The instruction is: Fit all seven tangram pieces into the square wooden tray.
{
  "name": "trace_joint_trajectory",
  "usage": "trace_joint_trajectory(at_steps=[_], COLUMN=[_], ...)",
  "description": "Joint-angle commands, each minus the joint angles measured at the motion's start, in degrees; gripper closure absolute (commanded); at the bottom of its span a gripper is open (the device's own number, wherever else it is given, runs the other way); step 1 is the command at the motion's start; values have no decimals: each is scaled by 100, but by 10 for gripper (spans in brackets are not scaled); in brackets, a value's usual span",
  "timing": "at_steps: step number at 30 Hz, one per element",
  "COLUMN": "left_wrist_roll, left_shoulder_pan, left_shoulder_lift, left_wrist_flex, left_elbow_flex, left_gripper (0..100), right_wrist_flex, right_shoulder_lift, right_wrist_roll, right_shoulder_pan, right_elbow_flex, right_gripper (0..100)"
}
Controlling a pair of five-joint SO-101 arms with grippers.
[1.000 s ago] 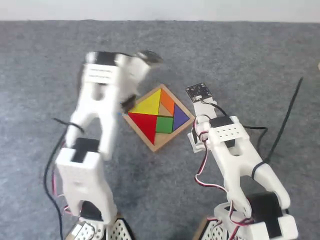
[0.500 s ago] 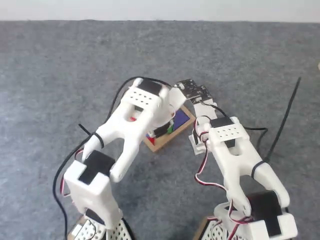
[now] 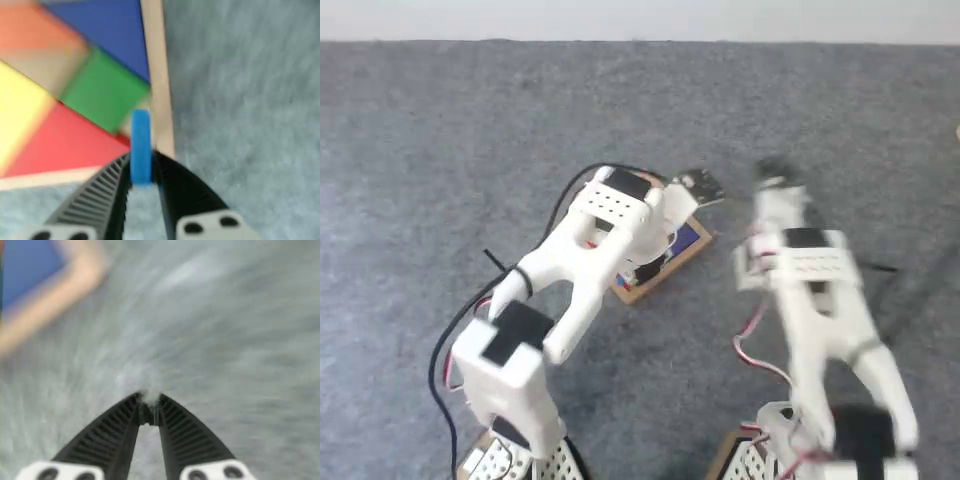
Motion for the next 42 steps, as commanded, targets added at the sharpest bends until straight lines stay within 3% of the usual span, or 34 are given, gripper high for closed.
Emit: trace_joint_trajectory(at_steps=[1,7,17,31,37,42], left_wrist_roll=[281,475,448,475,466,273], left_shoulder_pan=[-97,-167,-123,9,-62,-220], left_shoulder_lift=[-149,-334,-53,167,167,167], left_wrist_flex=[0,123,185,220,220,220], left_elbow_flex=[-435,-664,-673,-673,-673,-699], left_gripper=[988,988,988,986,887,878], right_wrist_flex=[462,541,189,163,163,163], right_shoulder_lift=[-1305,-3099,-4593,-4725,-4716,-4716], right_wrist_roll=[-141,123,343,440,448,448], right_shoulder_pan=[251,312,374,365,365,365], right_elbow_flex=[-299,580,1670,1785,1785,1785], right_gripper=[990,990,990,990,990,990])
